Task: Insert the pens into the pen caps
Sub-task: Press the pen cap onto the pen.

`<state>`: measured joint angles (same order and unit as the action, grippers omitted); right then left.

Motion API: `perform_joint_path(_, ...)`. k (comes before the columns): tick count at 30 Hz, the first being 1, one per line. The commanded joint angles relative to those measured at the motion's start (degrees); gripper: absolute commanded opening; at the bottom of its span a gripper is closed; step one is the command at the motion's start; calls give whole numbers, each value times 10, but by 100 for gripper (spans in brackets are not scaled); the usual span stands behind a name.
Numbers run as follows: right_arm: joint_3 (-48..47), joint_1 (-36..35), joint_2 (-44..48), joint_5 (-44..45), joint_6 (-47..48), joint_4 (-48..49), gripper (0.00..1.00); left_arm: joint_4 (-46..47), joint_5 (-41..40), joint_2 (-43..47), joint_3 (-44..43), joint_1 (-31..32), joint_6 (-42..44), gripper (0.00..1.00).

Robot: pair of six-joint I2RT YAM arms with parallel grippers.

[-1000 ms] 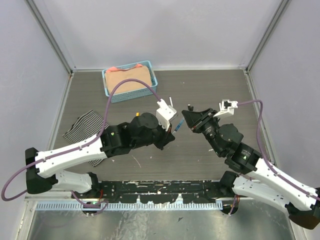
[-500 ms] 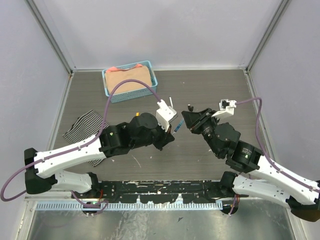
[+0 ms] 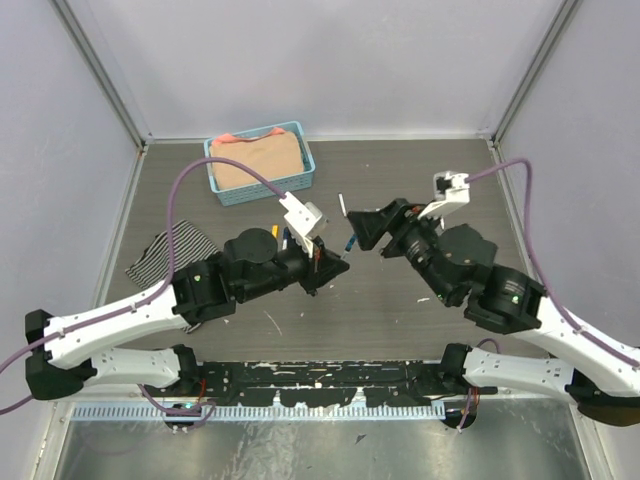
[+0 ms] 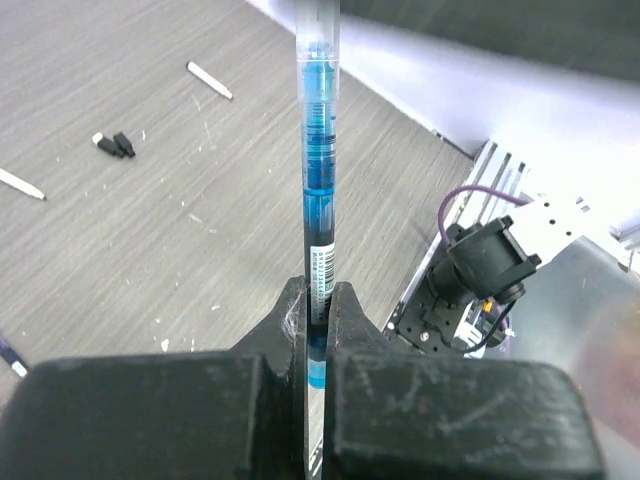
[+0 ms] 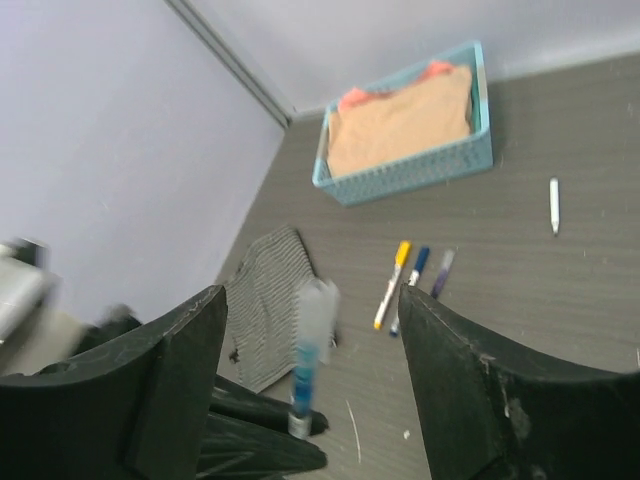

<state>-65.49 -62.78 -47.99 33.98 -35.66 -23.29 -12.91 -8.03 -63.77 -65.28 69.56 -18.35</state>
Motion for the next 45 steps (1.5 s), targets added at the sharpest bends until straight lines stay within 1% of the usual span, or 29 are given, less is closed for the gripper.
perform_joint_path(1, -70, 0, 11, 40, 54, 10, 76, 23, 0, 23, 38, -1, -29, 0)
perform_joint_path(7, -125, 2, -43, 15, 37, -36, 77, 5, -5, 31, 50, -1, -30, 0)
perform_joint_path(10, -136, 24, -57, -13, 18, -62, 76, 3, -8, 36, 52, -1, -29, 0)
perform_joint_path(12, -139, 71, -63, -66, 4, -73, 75, 3, -10, 40, 54, -1, -28, 0)
perform_joint_path(15, -130, 154, -74, -198, -15, -76, 74, 0, -14, 44, 54, -1, -27, 0)
perform_joint_path(16, -125, 171, -75, -229, -18, -69, 74, 0, -15, 45, 55, -1, -27, 0)
perform_joint_path(18, -114, 183, -70, -255, -21, -52, 74, -1, -18, 45, 54, -1, -26, 0)
perform_joint_path(23, -90, 184, -45, -270, -20, -20, 73, -2, -20, 41, 51, -1, -27, 0)
perform_joint_path(25, -84, 184, -42, -277, -19, -17, 72, -2, -19, 39, 50, -1, -27, 0)
perform_joint_path(33, -52, 184, -39, -289, -33, -18, 59, 3, -15, 35, 45, -1, -26, 0)
perform_joint_path(36, -49, 184, -42, -296, -35, -17, 57, 7, -11, 35, 45, -2, -26, 0)
perform_joint_path(45, -28, 184, -35, -334, -36, 20, 44, 10, -6, 28, 41, -1, -26, 0)
